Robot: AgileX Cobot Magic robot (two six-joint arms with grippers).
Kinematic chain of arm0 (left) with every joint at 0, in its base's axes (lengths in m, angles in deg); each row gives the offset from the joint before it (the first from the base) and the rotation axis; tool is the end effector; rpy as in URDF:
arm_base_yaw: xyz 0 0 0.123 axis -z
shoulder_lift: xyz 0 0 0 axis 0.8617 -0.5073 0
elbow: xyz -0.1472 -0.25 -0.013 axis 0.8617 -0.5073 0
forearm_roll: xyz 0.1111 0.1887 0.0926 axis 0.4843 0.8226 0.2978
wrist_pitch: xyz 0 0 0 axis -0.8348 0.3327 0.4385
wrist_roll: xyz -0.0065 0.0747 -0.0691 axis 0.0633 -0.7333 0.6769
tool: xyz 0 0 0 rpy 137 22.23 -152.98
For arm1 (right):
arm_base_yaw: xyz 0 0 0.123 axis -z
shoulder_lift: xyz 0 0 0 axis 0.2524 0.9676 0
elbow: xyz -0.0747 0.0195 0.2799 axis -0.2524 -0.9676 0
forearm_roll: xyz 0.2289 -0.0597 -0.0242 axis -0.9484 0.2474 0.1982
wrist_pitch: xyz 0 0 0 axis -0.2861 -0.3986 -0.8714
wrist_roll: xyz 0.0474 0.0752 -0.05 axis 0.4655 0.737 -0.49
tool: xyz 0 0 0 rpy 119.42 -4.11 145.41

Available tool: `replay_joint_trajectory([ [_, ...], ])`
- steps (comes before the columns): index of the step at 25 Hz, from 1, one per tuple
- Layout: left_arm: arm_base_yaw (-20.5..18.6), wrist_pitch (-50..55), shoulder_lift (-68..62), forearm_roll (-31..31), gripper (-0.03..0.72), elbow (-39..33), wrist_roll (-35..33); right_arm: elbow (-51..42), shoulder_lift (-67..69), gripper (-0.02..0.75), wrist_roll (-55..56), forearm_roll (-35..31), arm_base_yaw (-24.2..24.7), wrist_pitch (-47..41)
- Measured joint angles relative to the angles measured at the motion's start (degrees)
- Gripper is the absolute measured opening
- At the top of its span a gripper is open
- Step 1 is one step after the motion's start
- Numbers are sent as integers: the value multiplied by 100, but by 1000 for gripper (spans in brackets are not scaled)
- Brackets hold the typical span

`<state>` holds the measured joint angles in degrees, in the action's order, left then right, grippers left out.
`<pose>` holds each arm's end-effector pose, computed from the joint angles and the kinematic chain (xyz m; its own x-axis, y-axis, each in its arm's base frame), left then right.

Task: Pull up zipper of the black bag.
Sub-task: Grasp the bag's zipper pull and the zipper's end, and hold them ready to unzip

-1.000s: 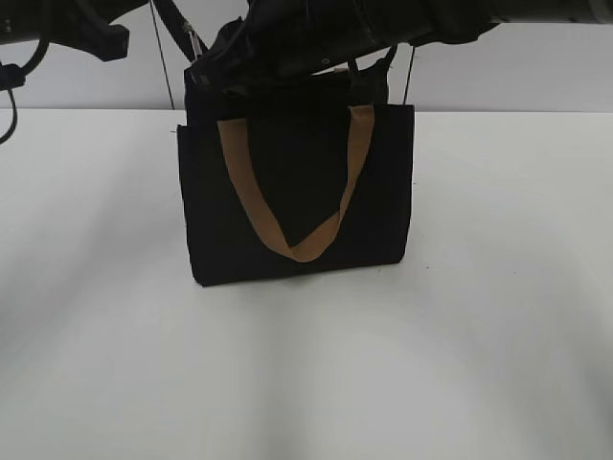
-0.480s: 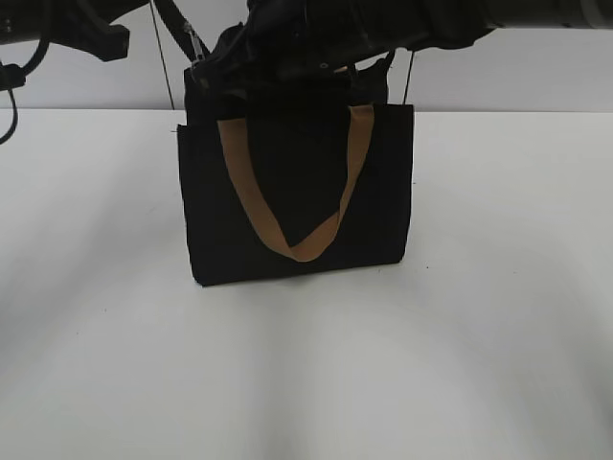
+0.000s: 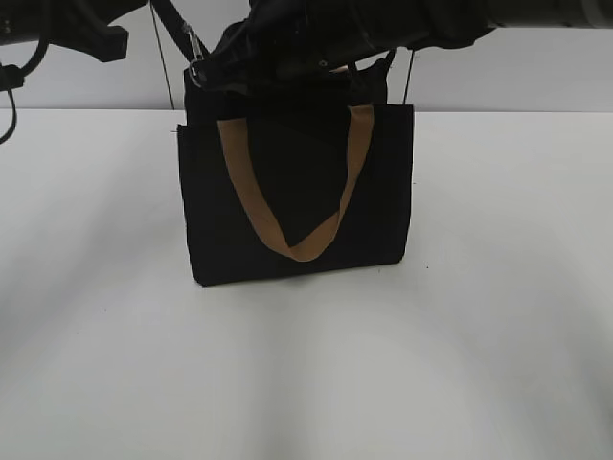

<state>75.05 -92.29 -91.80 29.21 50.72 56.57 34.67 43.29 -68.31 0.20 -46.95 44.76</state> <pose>0.2957 -0.1181 0.3227 0.0410 0.3232 -0.9454 0.5970 0.7509 0.2826 0.3573 0.2704 0.2702 -0.3786 -0.3347 -0.8629 -0.7961 0.5933 0.1191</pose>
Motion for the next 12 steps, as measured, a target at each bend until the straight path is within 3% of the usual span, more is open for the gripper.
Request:
replay_joint_trajectory([
  [7,0,137,29,5,15,0,0,0,-72,-15,213,130,49,7],
  [12,0,173,75,17,15,0,0,0,-104,-15,737,137,375,-89],
])
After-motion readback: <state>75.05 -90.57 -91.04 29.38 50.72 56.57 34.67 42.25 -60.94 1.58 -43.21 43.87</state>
